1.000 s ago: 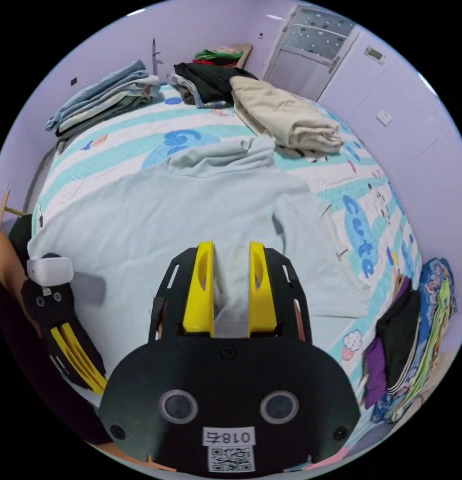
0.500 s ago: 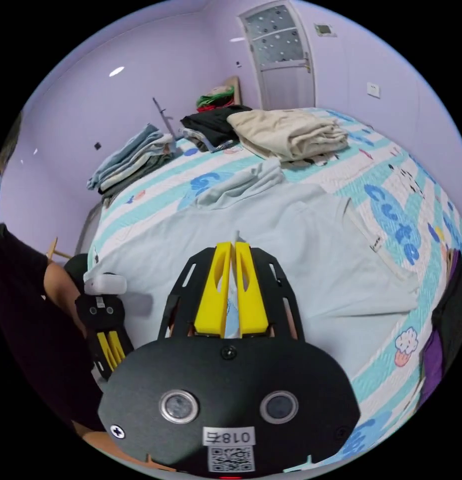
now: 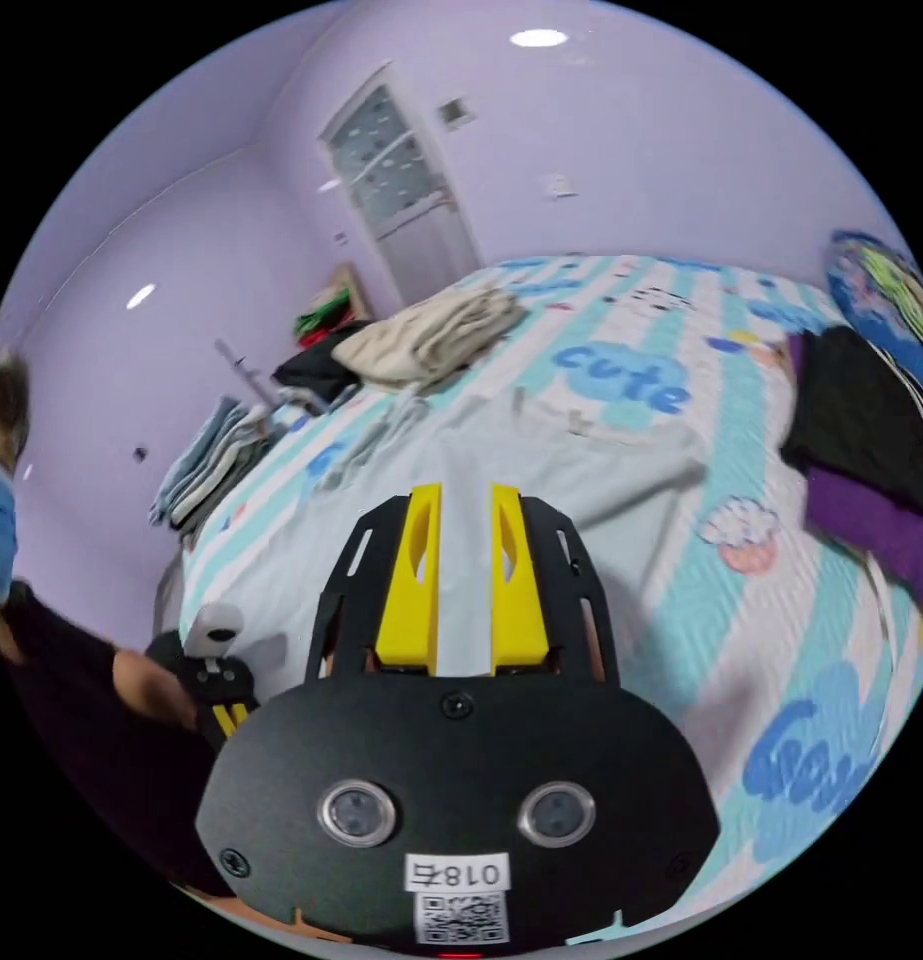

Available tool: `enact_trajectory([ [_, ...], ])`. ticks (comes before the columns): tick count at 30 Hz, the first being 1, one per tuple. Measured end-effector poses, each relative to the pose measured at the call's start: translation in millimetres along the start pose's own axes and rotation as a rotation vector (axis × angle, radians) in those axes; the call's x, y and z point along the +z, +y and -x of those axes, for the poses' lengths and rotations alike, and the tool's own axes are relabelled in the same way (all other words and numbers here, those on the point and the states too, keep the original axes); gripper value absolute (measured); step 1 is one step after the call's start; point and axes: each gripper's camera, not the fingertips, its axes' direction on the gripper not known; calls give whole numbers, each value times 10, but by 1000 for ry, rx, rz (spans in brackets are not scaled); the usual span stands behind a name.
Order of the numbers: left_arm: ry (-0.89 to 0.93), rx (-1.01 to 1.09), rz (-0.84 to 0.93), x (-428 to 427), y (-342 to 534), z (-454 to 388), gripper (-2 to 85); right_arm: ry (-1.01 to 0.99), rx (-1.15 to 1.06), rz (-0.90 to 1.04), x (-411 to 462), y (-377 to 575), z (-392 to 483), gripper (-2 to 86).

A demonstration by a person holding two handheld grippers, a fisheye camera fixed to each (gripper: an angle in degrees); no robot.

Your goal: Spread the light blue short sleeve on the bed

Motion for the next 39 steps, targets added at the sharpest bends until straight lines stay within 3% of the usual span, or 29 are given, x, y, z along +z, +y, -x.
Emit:
enact_trajectory([
  [5,-1,0,-2,11,16,11,-10,289,-83,81,158,-425,-30,76],
  [13,16,-1,-1,18,41,44,-10,663,-426,463,1038,-1219,140,84],
  [18,22,2,-1,22,60,53,-10,590,-422,641,1351,-1544,42,75],
  [20,23,3,-1,25,70,56,-10,573,-439,668,1422,-1625,60,34],
  [26,24,4,-1,33,94,67,-10,575,-553,627,1497,-1957,341,3],
  [39,28,8,-3,45,149,100,-10,484,-498,829,1801,-2291,93,80],
])
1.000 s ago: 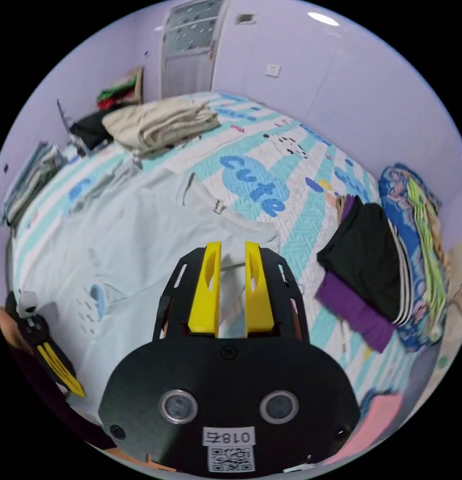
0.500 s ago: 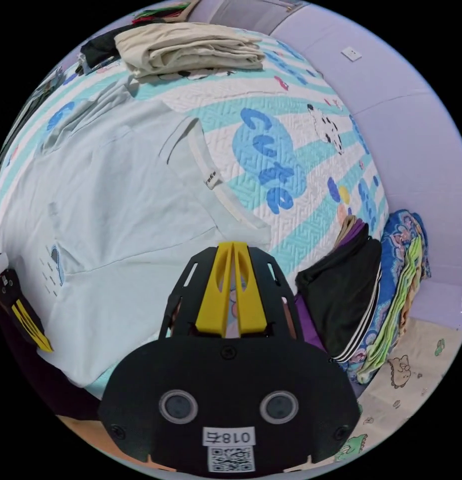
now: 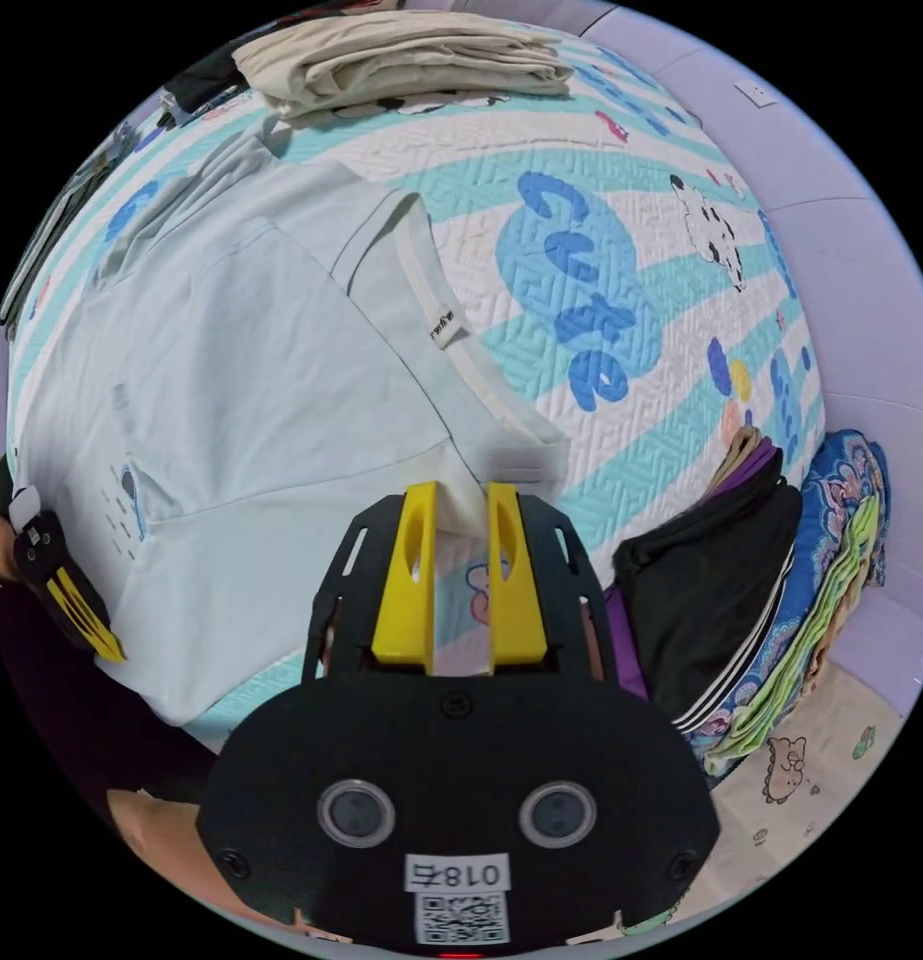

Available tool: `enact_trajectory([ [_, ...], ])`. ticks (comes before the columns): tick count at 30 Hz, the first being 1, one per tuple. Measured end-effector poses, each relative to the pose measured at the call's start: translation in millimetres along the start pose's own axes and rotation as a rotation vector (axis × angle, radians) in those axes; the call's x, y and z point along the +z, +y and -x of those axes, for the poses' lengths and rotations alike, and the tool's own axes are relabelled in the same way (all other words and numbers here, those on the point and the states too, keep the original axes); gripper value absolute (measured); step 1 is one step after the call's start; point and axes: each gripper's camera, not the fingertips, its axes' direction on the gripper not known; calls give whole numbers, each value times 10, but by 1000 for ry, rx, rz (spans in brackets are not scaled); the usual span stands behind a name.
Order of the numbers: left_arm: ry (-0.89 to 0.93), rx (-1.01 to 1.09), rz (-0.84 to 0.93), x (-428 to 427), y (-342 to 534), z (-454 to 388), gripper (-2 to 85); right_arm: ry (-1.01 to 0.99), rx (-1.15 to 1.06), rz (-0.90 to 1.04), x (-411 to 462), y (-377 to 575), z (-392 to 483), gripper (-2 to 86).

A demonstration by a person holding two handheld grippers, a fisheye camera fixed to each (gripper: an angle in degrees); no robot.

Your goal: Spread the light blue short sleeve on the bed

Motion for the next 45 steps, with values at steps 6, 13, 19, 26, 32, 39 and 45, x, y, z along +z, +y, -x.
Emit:
enact_trajectory([
  [6,2,1,-1,1,28,23,-10,78,-43,17,-35,-64,48,14],
  [13,2,3,-1,-2,67,50,-10,200,-122,-29,-221,-98,126,4],
  [19,3,4,-2,-13,107,83,-10,233,-150,-42,-42,-137,84,35],
  [26,7,6,-2,-39,168,127,-10,53,136,-304,-99,446,-506,91],
  [32,6,7,-2,-69,233,165,-10,-306,582,-561,167,1596,-1360,65],
  [39,3,12,-5,-116,326,214,-10,-478,689,-457,806,1930,-1551,50],
  [45,7,16,-6,-179,430,265,-10,-420,695,-404,776,1742,-1588,29],
])
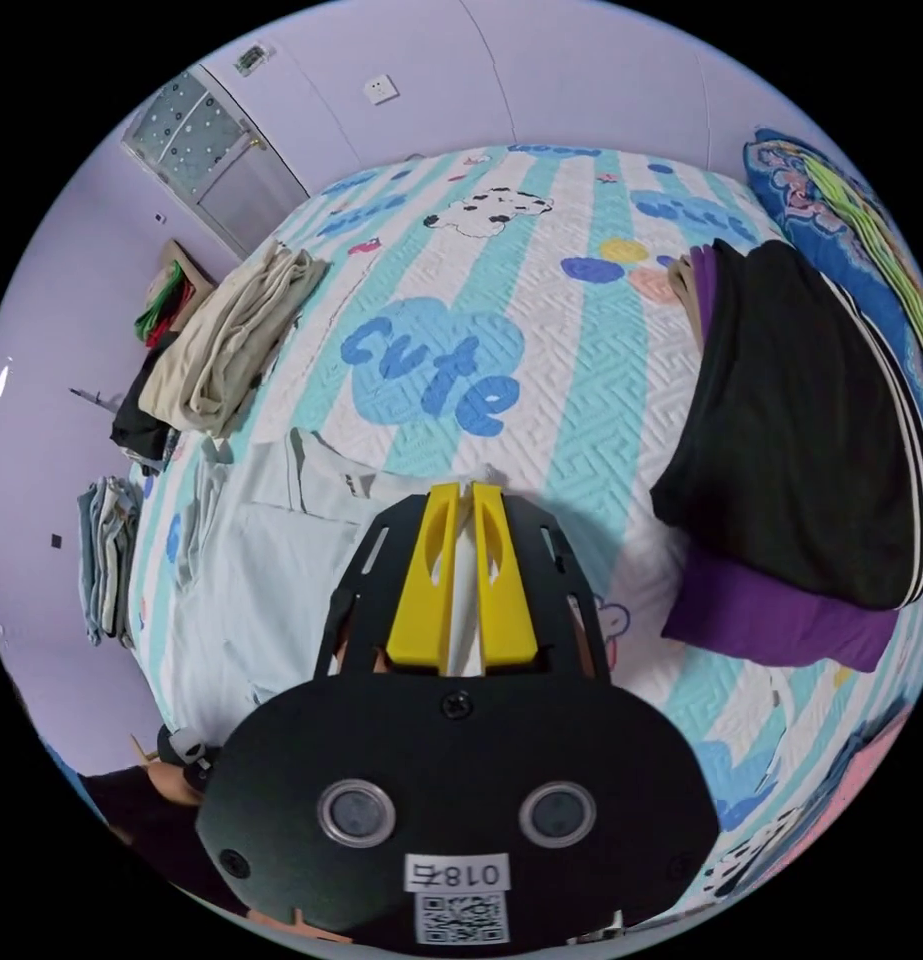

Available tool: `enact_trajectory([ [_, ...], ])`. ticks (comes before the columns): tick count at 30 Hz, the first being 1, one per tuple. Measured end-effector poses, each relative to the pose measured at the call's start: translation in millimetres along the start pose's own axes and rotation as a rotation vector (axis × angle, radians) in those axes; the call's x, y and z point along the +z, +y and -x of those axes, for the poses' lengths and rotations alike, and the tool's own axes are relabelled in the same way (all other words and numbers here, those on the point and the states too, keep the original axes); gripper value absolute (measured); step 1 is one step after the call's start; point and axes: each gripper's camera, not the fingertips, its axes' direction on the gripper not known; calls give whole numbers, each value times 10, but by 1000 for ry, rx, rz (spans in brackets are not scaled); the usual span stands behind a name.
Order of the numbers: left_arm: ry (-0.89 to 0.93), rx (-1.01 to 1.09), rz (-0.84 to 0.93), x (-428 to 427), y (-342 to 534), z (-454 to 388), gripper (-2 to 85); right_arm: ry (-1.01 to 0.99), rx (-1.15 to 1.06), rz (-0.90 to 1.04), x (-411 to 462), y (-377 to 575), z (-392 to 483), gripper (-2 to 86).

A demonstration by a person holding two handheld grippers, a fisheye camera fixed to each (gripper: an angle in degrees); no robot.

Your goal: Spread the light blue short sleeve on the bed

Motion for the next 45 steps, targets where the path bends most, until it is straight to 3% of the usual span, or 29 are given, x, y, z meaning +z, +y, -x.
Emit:
enact_trajectory([
  [7,4,4,0,-98,151,52,-10,93,-5,119,183,-9,33,58],
  [13,4,4,0,-195,300,91,-10,-9,16,12,-189,399,-277,82],
  [19,1,2,-1,-303,471,131,-10,-134,38,30,14,796,-560,93],
  [30,64,61,-10,-554,848,112,-9,225,-64,53,155,1190,-67,6],
  [39,290,239,-132,-912,1192,-175,21,182,48,21,129,1768,-77,78],
  [42,228,345,-169,-1177,1337,-493,40,167,71,-97,-238,2156,-29,94],
  [45,47,414,-225,-1584,1587,-813,52,95,-1,-196,-557,2676,302,95],
])
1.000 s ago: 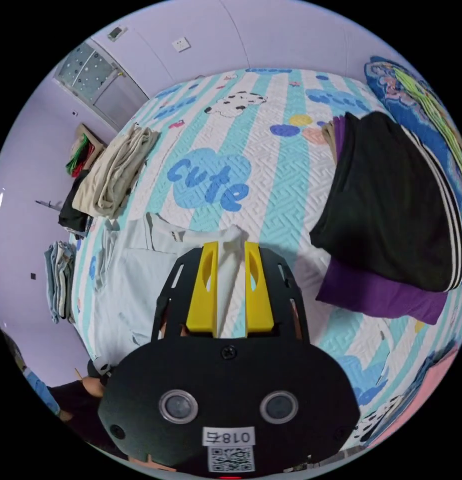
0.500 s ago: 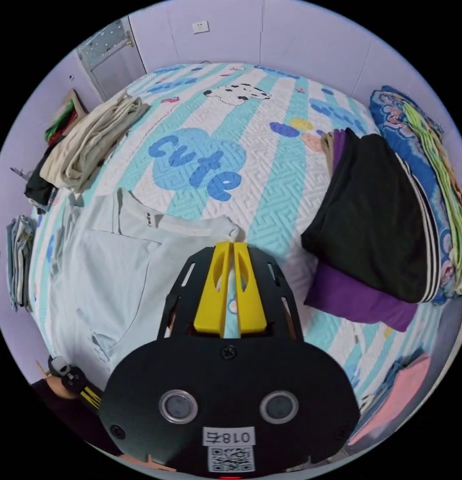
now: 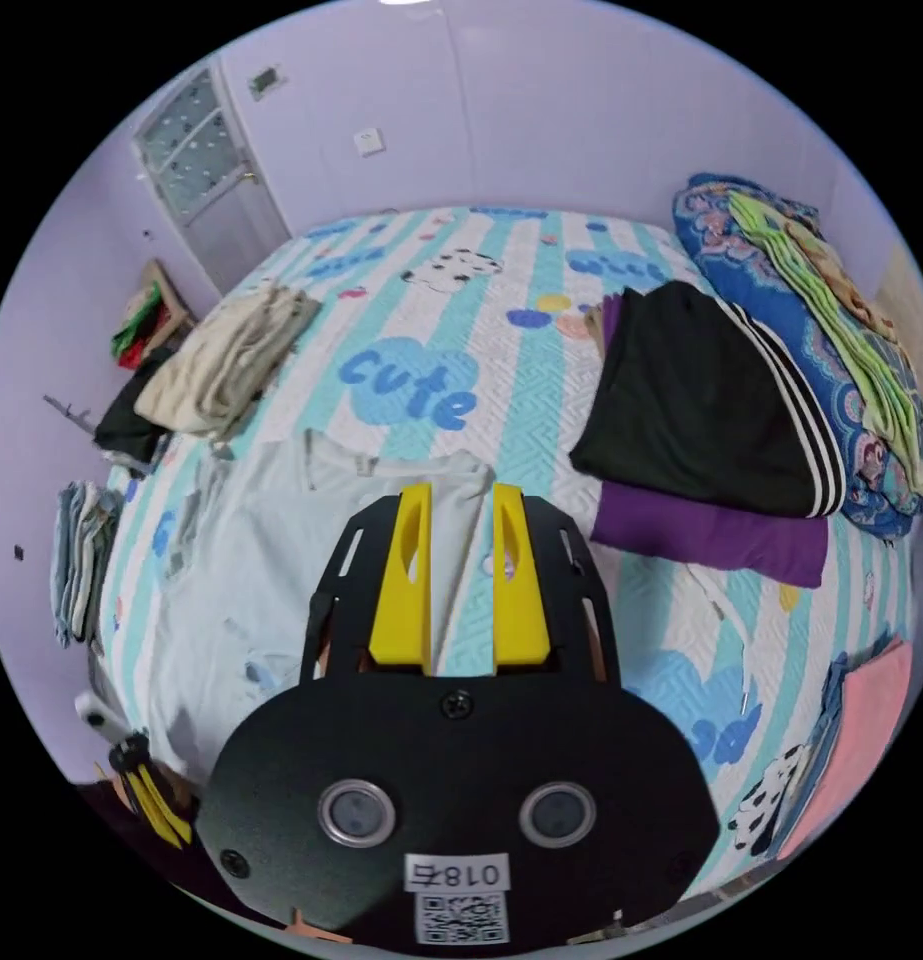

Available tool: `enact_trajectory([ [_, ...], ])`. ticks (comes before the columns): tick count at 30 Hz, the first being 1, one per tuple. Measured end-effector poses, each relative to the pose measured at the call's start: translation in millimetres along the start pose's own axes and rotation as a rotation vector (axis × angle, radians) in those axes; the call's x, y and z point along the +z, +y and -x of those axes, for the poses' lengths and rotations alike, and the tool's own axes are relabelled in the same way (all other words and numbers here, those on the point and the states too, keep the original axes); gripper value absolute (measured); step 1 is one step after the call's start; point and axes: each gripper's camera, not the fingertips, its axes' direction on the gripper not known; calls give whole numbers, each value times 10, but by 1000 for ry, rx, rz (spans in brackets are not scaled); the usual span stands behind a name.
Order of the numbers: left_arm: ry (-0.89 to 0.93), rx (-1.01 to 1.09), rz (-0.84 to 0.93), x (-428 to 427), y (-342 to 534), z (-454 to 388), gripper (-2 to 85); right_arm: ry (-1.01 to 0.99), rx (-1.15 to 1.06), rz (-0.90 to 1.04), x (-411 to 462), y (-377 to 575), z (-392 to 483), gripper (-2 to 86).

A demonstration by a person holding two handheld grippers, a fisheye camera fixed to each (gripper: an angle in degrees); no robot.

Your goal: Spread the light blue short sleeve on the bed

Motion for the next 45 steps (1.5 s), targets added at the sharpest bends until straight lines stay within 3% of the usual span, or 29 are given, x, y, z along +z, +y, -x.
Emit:
enact_trajectory([
  [4,-259,13,-199,-987,148,-532,62,-121,-120,-60,-460,800,597,92],
  [9,-434,-87,-396,-1984,548,-1138,72,-282,-226,-127,-1041,2335,1220,78],
  [13,-635,-175,-278,-2203,870,-1746,83,-409,-191,-167,-1284,3208,1274,73],
  [16,-688,-280,-225,-2084,1259,-1932,86,-516,-187,-191,-1416,3725,1339,67],
  [20,-752,-444,-89,-1618,1721,-1763,94,-612,-201,-208,-1567,4096,1533,59],
  [26,-980,-486,114,-1200,1855,-1562,100,-616,-269,-237,-1839,4331,1925,55],
  [38,-1129,-419,218,-970,1736,-1656,110,-601,-316,-197,-1831,4446,2534,44],
  [45,-1030,-461,201,-1083,1759,-1528,114,-623,-342,-153,-1662,4288,2995,36],
])
